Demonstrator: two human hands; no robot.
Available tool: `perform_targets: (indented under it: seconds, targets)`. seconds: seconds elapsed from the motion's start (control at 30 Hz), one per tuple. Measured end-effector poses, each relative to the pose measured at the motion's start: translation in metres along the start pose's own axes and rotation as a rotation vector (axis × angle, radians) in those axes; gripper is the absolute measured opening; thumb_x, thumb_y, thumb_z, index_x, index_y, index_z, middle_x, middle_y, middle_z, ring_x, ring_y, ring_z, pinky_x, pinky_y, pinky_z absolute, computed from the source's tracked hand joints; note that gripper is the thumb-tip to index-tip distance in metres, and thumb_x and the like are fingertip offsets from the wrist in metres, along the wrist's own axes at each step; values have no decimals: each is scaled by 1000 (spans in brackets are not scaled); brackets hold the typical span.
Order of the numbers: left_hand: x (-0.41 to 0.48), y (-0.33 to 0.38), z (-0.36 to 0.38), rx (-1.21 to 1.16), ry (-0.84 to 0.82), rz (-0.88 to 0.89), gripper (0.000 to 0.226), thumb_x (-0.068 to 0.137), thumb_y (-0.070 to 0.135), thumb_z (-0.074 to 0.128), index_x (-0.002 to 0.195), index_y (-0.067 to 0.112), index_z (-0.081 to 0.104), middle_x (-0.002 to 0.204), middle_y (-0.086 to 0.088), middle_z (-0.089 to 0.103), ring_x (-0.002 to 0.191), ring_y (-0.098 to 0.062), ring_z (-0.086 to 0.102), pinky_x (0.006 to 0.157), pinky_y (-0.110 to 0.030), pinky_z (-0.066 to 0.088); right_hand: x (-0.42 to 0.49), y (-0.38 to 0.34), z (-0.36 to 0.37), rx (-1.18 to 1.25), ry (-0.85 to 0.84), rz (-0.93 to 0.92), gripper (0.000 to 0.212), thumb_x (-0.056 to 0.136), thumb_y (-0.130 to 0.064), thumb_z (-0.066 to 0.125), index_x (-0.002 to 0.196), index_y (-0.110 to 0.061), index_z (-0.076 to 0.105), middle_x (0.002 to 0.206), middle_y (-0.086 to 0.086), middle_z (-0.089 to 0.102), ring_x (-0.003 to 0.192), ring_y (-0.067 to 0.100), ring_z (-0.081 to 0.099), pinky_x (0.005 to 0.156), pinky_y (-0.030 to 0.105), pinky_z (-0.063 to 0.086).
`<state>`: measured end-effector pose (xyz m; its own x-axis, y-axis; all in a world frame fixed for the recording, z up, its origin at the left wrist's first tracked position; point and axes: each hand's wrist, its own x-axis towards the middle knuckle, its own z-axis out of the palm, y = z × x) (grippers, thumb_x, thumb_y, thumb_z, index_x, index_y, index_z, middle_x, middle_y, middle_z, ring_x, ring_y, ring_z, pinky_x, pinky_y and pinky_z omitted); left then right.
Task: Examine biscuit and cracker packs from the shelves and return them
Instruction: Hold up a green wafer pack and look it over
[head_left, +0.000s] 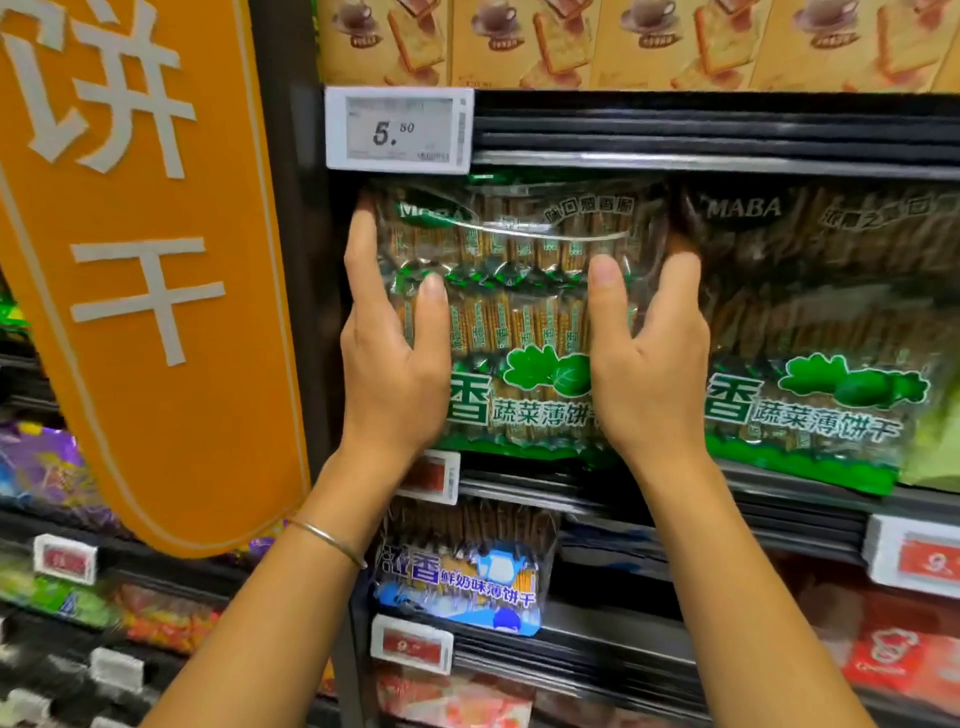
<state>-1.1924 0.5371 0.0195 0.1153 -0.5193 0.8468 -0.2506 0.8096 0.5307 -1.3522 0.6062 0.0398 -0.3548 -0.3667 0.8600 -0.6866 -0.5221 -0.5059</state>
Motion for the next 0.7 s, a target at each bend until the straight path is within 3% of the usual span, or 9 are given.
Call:
perform_targets:
  seconds: [0.07,0.13,0.2,0.27,0.33,0.4,0.5,0.6,0.7]
  targets:
    - [-1,2,-2,13,-22,-11,67,112,32,42,166,14,8,167,14,18,142,24,16,115,-5,20,-16,2,-6,58,-74,76,22,107,-35,54,110,-14,50,89,-22,56,81,-8,53,71,13,41]
    - [-4,8,-6,10,-95,-64,68,113,32,40,167,17,2,168,16,12,142,24,4,116,-3,9,-40,5,-12,124,-72,178,37,106,-27,57,139,-12,54,128,-22,62,117,-6,59,96,16,50]
    - [-6,15,-12,53,-157,-82,71,113,33,40,167,20,-4,172,8,7,136,30,1,109,4,5,-58,2,-17,161,-21,209,53,103,-16,63,154,-15,47,149,-12,56,133,-6,53,104,15,48]
    - [-12,26,-21,154,-212,-78,81,110,36,46,166,21,-11,172,0,10,126,38,8,98,10,7,-62,1,-20,134,-16,174,59,99,-12,68,154,-15,47,144,-13,59,126,-9,57,98,15,52]
    - [-23,36,-28,266,-241,-41,94,105,46,56,165,25,-13,172,-7,9,148,10,16,107,-3,11,-56,3,-22,86,-17,131,57,96,-12,73,149,-13,52,131,-22,60,115,-11,60,91,13,55]
    - [-33,43,-30,272,-280,8,102,98,57,62,165,32,-11,174,-6,-6,161,-18,2,115,-21,9,-51,5,-23,60,-11,99,52,94,-13,76,142,-12,55,121,-25,58,110,-8,61,86,12,54]
    - [-36,38,-23,245,-341,3,114,90,62,70,165,35,-12,171,-4,-28,160,-20,-17,108,-10,-2,-48,4,-22,51,-13,90,50,92,-14,77,137,-12,56,118,-22,59,112,1,63,88,18,56]
    - [-27,27,-17,296,-359,33,119,90,50,76,165,29,-13,167,-14,-35,158,-26,-23,108,-1,-9,-45,3,-19,25,-6,92,47,91,-12,78,131,-12,56,112,-22,60,107,-2,63,84,18,56]
    - [-23,16,-16,290,-371,70,116,93,47,75,166,24,-12,166,-21,-34,157,-31,-26,117,-15,-13,-45,1,-16,-16,-13,113,45,90,-14,78,128,-15,54,112,-17,60,109,5,62,91,36,58]
